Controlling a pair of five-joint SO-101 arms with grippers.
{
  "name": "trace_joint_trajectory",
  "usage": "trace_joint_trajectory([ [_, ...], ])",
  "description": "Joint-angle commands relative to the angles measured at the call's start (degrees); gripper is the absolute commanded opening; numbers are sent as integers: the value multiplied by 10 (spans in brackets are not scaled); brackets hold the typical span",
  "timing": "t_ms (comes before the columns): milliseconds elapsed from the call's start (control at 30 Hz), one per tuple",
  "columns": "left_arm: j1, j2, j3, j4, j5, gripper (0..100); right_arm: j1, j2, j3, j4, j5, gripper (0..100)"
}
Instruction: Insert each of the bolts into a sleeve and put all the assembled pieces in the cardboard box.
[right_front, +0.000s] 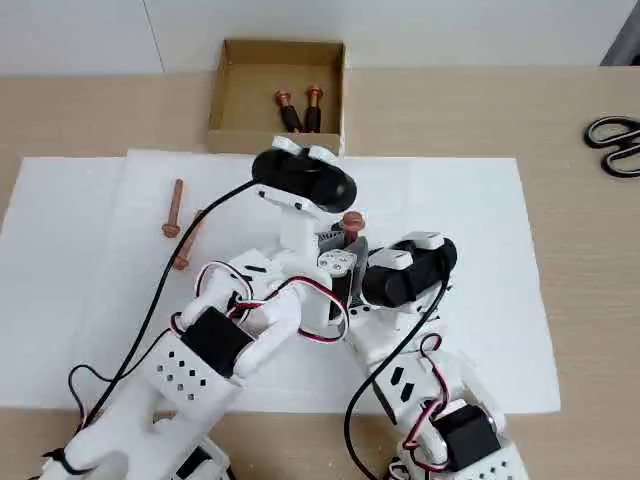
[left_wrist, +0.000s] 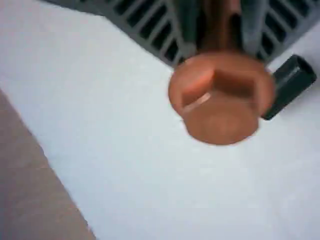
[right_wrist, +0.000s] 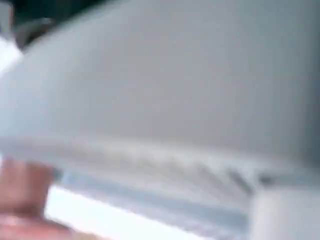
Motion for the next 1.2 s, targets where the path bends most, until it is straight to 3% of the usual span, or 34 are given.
trace_joint_trajectory([
  [0,-1,-8,-2,38,-5,7,6,-9,-7,-15,-5,4],
  [233,-1,-11,-7,75,-4,17,6,-9,-7,-15,-5,4],
  [467,-5,-12,-48,135,-3,310,6,-9,-7,-15,-4,4],
  [600,-14,-12,-80,185,-4,329,7,-9,-7,-15,-4,4],
  [767,-91,-12,-180,274,-13,329,11,-5,-9,-15,-4,4],
  [933,-208,-9,-270,382,-69,329,56,0,-21,-10,-3,4],
  [1167,-339,-8,-271,415,-70,329,80,183,-188,-15,40,4],
])
